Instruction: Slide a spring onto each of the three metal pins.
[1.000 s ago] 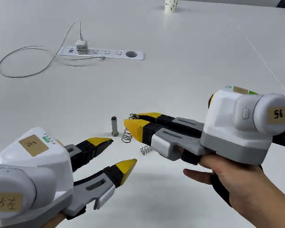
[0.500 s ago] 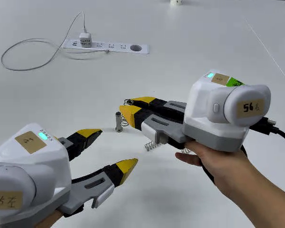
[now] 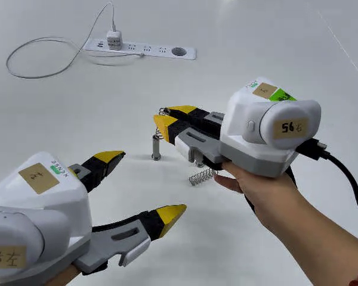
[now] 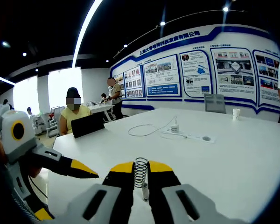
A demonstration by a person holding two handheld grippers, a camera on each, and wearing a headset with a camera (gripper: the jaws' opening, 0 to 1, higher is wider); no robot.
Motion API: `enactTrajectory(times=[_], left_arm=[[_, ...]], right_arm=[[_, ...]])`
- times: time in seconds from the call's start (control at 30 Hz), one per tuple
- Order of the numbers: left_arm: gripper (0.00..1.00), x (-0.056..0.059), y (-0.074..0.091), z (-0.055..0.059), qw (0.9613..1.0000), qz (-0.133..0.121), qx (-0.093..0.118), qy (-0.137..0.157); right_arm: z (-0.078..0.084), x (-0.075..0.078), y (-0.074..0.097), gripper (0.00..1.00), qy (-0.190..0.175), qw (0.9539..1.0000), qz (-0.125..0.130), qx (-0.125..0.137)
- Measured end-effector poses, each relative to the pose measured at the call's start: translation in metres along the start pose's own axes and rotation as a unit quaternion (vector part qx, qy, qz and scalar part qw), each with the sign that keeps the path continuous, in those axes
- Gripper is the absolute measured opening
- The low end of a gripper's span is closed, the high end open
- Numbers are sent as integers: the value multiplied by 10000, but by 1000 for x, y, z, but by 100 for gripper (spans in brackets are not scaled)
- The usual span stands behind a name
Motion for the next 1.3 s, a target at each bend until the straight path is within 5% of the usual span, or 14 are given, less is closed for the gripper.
enactTrajectory(times=[0.77,1.3], left_arm=[[83,1,-2,5,9998,80,-26,186],[82,2,-1,5,9998,52,-98,154]], right_arm=[[17,0,-20,11,350,9991,85,-237],[40,-7,-27,12,713,9945,261,-718]])
Point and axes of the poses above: the centre of the closed fingertips' face, and the gripper's own axes: y roughly backward along the fingers, x roughly to its right, z roughly out of its underside, the point moved 10 cm from there along y, roughly backward along the fingers, and after that the axes turned 11 degrees about z, right-handed, at the moved point
